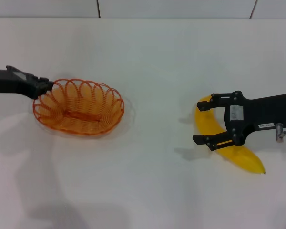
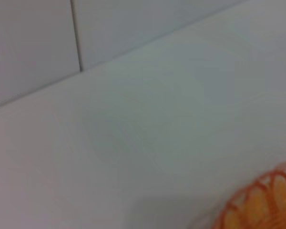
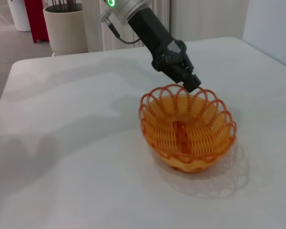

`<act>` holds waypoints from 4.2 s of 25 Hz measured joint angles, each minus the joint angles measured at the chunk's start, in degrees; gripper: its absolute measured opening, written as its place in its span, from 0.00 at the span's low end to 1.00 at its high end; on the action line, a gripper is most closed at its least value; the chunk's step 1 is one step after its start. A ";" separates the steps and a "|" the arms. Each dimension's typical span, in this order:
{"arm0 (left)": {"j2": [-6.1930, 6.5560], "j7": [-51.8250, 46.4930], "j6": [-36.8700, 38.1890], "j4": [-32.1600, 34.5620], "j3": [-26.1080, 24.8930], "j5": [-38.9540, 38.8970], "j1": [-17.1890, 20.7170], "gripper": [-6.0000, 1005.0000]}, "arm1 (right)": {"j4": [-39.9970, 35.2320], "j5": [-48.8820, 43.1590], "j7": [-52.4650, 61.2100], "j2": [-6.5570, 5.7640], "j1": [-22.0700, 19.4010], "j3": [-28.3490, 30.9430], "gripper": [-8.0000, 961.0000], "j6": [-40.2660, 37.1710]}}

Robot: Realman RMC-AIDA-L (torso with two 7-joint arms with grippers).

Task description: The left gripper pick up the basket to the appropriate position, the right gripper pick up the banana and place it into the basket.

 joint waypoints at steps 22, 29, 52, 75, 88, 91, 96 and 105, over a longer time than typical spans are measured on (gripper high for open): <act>0.26 -8.32 0.71 6.77 -0.01 -2.84 3.05 0.19 | 0.00 -0.02 0.30 0.08 0.29 0.09 0.93 -0.01; 0.26 -15.25 3.36 8.21 -0.06 -4.57 5.18 0.43 | 0.00 -0.49 0.44 0.08 0.37 0.04 0.93 -0.01; 2.23 -19.84 8.54 7.89 0.28 -1.55 5.06 0.66 | -0.04 -0.54 0.49 -0.02 1.04 -0.44 0.93 -0.35; 1.60 -18.28 5.95 1.45 0.41 0.82 2.34 0.66 | 0.00 -0.61 0.45 0.17 1.15 -0.53 0.93 -0.05; 0.71 -16.10 4.33 -0.63 0.70 1.33 1.52 0.67 | 0.53 -0.61 0.56 0.16 1.29 -0.53 0.93 -0.01; 0.73 -15.85 4.32 -1.09 0.53 1.64 1.27 0.67 | 0.76 -0.61 0.58 0.16 1.56 -0.53 0.93 0.00; 0.74 -15.73 4.32 -1.13 0.68 1.68 1.24 0.67 | 1.04 -0.61 0.57 0.16 1.62 -0.53 0.93 0.00; 0.64 -14.51 4.32 -1.09 0.67 2.36 1.26 0.62 | 1.44 -0.61 0.58 0.08 1.78 -0.53 0.93 0.00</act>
